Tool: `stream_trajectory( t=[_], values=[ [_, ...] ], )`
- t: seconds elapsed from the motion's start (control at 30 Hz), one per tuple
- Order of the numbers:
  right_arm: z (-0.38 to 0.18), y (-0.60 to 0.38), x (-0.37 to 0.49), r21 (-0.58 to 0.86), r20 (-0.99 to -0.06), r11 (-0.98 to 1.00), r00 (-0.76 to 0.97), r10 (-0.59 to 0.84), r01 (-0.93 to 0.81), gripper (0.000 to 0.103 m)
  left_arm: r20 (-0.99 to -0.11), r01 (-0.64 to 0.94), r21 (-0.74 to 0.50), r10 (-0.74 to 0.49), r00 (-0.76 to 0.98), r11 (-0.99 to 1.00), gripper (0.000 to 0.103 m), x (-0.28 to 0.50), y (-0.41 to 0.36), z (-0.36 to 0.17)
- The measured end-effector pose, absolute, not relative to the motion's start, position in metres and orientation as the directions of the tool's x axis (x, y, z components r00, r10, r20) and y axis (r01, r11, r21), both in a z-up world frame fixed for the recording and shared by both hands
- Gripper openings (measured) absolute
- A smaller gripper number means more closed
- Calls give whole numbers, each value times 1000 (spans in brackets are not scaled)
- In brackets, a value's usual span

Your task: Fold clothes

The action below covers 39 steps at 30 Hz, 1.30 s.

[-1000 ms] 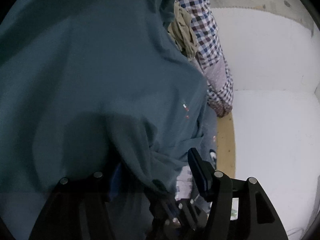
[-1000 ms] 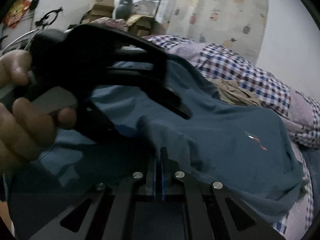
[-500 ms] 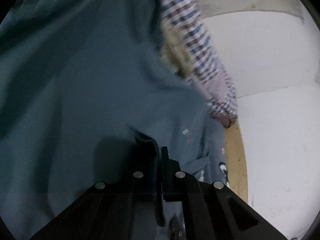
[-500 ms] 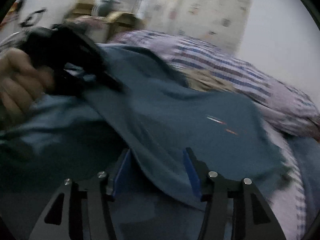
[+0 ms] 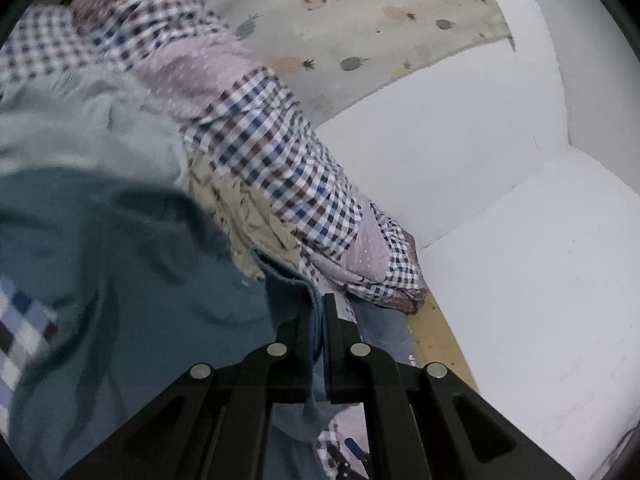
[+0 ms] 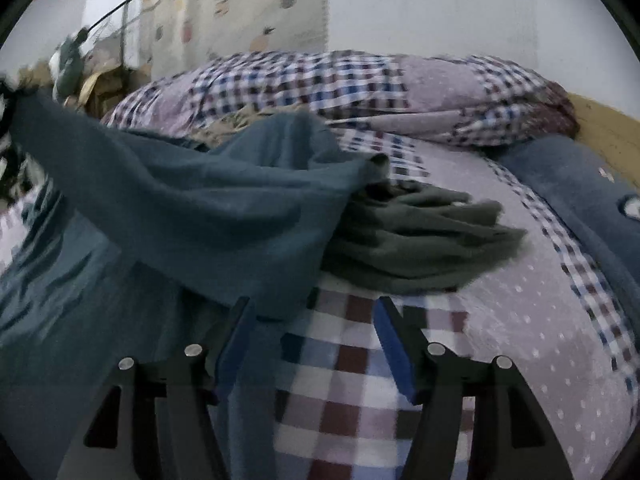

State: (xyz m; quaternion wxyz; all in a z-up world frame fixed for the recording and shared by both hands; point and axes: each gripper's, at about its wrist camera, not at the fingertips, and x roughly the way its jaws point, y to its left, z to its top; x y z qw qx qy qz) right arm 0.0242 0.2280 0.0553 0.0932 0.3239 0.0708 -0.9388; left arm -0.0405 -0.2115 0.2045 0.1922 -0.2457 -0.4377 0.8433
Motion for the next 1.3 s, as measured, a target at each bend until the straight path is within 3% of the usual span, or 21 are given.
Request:
stream_trajectory(
  t=[0.27,0.4,0.47,0.53,0.57,0.7,0.83,1.1,1.2,1.3],
  values=[
    [30,204,-1,-128,-705,-952,-701,-110,278,66,-125,-208,-836,544,-829,-509,2,-29,-222,243],
    [24,209,-9,-145,-721,-965,-691,-47,217,62,-187,-147,-775,445,-876,-615,2,-31,-232,254],
    [24,222,-9,-181,-720,-973,-693,33,143,59,-229,-77,-755,372,-899,-651,2,-31,-245,249],
    [27,239,-10,-231,-711,-972,-688,147,31,39,-249,-30,-757,332,-910,-652,2,-31,-259,240],
    [28,249,-10,-231,-711,-973,-680,181,-18,37,-249,-24,-762,327,-911,-647,2,-32,-264,236],
    [46,265,-4,-67,-686,-998,-727,42,5,39,-273,-17,-758,341,-900,-652,2,-37,-259,223],
    [53,226,7,-25,-648,-970,-743,-168,241,58,-282,-40,-745,368,-886,-666,2,-42,-243,228],
    [21,194,-28,-109,-731,-949,-671,-124,295,57,-246,-107,-713,390,-888,-693,2,-34,-228,275],
    [27,211,-37,-121,-697,-981,-717,-23,149,49,-237,-119,-688,376,-896,-716,2,-30,-226,290],
    [24,247,-32,-103,-706,-995,-704,76,-4,48,-244,-95,-664,335,-910,-742,1,-27,-230,293]
  ],
)
